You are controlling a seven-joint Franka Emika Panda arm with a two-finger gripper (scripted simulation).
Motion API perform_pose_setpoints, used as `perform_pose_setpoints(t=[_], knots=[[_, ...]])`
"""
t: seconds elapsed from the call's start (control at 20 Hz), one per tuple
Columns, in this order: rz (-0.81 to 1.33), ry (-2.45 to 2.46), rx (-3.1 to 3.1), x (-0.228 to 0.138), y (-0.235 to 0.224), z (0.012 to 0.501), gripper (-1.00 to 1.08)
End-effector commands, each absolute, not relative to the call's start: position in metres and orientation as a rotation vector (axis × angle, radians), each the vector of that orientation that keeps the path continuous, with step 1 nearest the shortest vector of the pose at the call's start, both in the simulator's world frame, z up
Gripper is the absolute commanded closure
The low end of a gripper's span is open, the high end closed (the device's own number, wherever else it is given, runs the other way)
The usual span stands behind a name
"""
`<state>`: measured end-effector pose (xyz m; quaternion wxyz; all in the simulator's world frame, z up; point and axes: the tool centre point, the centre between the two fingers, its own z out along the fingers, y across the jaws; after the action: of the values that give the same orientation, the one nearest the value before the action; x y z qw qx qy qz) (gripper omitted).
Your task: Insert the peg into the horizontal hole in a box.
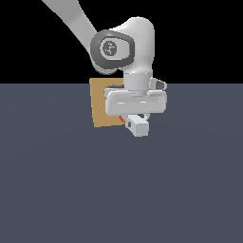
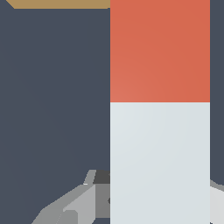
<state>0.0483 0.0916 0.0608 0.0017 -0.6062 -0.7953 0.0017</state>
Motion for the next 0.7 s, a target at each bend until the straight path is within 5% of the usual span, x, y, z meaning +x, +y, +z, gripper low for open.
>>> perform_pose_setpoints(t=[0.0, 0.65], knots=[[0.003, -2.498, -1.903, 0.049, 0.092, 0.062, 1.08], [0.002, -2.501, -1.902, 0.043, 0.111, 0.064, 1.08]])
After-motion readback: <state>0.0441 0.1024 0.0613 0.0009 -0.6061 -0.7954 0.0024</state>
